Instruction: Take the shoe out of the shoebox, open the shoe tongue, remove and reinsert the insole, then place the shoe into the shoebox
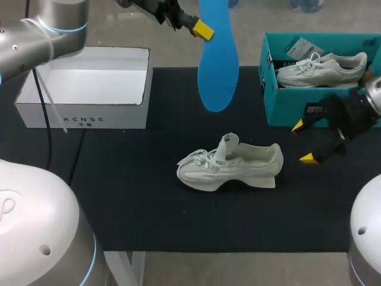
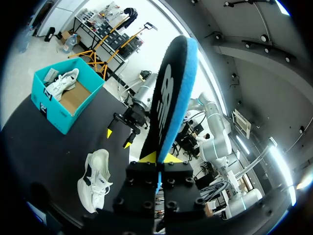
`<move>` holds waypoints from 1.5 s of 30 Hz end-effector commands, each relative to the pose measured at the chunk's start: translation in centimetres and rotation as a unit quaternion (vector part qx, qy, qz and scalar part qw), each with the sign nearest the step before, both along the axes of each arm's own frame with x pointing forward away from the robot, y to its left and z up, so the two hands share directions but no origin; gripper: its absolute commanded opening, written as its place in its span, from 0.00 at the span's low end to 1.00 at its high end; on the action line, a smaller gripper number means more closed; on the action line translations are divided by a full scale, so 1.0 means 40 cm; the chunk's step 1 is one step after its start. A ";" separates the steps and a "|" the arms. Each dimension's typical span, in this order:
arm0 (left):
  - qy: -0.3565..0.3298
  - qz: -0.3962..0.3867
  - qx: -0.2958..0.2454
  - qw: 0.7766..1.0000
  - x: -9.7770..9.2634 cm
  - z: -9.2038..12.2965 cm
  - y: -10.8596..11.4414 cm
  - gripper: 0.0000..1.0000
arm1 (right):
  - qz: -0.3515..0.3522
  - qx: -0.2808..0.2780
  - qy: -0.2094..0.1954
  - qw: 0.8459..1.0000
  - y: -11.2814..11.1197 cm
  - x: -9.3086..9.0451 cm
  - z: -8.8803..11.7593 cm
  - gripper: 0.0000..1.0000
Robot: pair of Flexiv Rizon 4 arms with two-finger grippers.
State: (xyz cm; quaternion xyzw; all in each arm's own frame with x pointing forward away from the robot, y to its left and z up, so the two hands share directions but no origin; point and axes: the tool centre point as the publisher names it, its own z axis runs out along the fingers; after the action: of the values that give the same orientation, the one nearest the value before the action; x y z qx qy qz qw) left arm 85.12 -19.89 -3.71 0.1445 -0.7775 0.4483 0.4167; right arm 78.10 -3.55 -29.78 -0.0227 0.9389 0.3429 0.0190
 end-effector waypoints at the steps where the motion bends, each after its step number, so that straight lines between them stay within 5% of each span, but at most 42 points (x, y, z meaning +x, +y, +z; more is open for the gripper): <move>1: 0.000 0.000 0.000 1.000 -0.001 -0.002 -0.002 0.00 | 0.008 -0.164 -0.007 0.986 0.031 0.011 0.028 1.00; 39: 0.008 0.005 0.007 1.000 -0.021 0.034 0.006 0.00 | 0.007 -0.195 -0.011 0.981 0.048 0.024 0.032 1.00; 45: 0.008 0.005 0.007 1.000 -0.021 0.034 0.006 0.00 | 0.006 -0.216 0.005 0.976 0.079 0.076 0.053 1.00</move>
State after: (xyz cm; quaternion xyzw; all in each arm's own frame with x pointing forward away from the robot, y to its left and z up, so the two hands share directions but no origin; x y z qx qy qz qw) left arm 84.34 -19.63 -2.30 0.1549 -0.7763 0.4432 0.4206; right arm 79.86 -1.36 -27.90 -0.0282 0.9877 0.1519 0.0254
